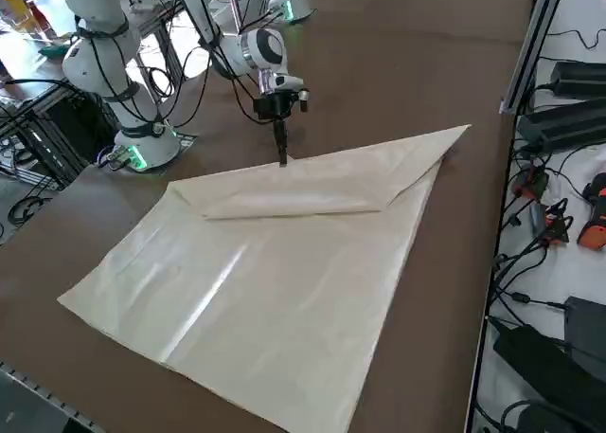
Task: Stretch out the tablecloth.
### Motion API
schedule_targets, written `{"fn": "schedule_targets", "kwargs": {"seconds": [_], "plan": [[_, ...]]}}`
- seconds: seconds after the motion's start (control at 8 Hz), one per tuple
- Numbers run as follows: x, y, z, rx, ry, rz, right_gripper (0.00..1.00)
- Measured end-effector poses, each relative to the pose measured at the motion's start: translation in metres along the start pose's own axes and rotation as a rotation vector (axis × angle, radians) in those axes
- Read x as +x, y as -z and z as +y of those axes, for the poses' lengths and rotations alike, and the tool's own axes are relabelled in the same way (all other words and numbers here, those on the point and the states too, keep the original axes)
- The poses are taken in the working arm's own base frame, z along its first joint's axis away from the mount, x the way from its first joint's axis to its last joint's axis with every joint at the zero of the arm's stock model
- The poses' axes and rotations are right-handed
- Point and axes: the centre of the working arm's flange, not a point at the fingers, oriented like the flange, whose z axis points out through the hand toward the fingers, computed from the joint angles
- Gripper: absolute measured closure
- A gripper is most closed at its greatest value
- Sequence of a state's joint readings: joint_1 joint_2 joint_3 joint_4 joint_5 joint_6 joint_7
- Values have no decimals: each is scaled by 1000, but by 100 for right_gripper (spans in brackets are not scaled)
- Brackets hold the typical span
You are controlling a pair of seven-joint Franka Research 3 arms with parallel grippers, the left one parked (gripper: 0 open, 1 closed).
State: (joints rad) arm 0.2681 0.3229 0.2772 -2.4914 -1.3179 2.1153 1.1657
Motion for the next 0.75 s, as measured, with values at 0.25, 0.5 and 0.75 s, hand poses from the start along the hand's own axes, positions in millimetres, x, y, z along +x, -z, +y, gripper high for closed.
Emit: {"fn": "schedule_targets", "kwargs": {"seconds": [0.25, 0.5, 0.75], "plan": [[2, 1, 0, 2, -5, 4, 88], [4, 3, 0, 4, -7, 8, 88], [5, 6, -1, 6, -4, 16, 88]]}}
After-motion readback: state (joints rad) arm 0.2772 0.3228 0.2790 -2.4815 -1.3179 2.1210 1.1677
